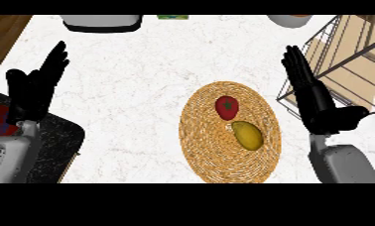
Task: Pick the lemon from the placemat and place it in the tiered shelf
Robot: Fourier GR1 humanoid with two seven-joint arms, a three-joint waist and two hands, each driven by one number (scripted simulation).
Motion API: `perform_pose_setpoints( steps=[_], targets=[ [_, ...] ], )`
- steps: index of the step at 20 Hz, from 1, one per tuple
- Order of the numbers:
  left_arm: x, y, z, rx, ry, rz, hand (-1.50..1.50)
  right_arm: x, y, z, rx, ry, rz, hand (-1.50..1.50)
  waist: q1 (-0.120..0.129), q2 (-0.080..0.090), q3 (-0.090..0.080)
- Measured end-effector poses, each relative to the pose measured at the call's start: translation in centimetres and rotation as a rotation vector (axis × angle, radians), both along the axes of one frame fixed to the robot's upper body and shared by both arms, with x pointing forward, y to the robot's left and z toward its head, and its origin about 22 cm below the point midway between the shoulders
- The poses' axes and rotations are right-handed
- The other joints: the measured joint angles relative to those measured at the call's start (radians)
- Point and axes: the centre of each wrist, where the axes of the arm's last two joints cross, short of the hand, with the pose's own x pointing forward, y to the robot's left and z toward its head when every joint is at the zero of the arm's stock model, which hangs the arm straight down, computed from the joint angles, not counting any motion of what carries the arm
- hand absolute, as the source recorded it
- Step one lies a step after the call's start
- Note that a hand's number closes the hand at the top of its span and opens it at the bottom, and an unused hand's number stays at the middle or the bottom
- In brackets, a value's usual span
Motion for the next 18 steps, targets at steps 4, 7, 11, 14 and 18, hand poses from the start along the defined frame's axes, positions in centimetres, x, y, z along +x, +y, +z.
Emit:
perform_pose_setpoints(
  steps=[4,7,11,14,18],
  targets=[
    [0.0,-2.3,-0.8,-0.029,-0.027,-0.055,0.0,1.4,-0.6,1.1,-0.013,0.038,0.158,-1.5,0.004,-0.004,0.003],
    [0.0,-4.4,-1.2,-0.06,-0.062,-0.11,0.0,2.1,-0.1,0.6,0.102,0.106,0.282,1.5,0.008,0.007,0.012],
    [-0.2,-5.8,-1.8,-0.092,-0.061,-0.152,0.0,2.1,-1.6,0.2,-0.09,0.102,0.202,1.5,0.006,0.004,0.002],
    [-0.8,-7.1,-2.8,-0.107,-0.063,-0.186,0.0,1.9,-0.9,-2.1,-0.15,0.027,0.118,-1.5,0.02,-0.005,-0.005],
    [-1.5,-7.9,-3.8,-0.126,-0.064,-0.197,0.0,2.1,-1.4,-4.1,-0.066,-0.088,0.085,-1.5,0.03,-0.016,-0.011]
  ],
)
